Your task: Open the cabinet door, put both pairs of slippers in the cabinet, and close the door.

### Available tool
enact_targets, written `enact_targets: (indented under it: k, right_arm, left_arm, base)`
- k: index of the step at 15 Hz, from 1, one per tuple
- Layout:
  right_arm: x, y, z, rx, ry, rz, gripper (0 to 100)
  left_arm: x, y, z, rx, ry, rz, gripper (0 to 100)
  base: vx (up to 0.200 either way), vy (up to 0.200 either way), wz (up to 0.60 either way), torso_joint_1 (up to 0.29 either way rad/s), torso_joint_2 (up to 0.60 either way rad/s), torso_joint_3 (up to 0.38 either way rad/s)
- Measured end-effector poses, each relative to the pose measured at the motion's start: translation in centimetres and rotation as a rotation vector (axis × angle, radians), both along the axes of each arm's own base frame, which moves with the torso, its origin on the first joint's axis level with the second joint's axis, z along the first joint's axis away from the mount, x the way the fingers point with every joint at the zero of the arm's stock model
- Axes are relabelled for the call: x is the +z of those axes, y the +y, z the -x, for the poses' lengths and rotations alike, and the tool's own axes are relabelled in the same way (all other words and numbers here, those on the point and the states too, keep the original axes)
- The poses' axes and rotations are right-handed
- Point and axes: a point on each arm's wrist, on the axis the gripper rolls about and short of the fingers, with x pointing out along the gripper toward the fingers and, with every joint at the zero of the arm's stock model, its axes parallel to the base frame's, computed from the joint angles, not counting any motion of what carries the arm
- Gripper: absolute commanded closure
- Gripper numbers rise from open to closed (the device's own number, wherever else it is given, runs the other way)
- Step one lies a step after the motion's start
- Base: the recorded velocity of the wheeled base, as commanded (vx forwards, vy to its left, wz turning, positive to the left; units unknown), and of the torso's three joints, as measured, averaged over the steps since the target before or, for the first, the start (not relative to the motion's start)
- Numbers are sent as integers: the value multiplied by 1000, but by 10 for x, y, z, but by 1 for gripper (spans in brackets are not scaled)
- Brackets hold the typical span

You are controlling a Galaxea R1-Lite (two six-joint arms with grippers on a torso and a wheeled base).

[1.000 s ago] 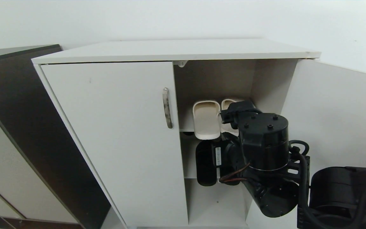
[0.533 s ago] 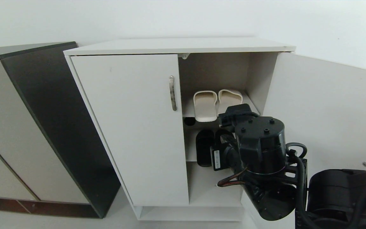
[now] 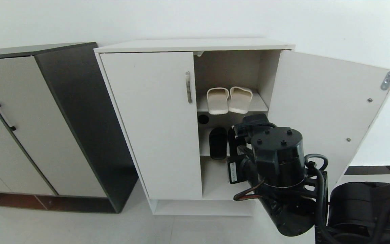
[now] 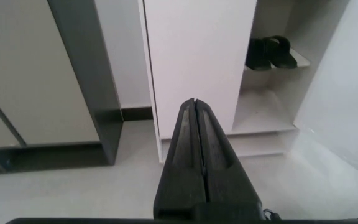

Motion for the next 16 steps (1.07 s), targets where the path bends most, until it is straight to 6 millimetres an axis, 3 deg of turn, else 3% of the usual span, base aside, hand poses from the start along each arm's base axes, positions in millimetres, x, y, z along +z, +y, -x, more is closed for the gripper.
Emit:
enact_targets:
  k: [4,16]
  right_arm:
    - [-3,-3,-2,-11,5,12,100]
    - [-7,-6,-3,-15,14,28,100]
  left_arm:
    - [0,0,0,0,0,0,100]
    - [0,0,0,0,0,0,100]
  base:
    - [-200,0,0,5,5,5]
    - [0,0,0,0,0,0]
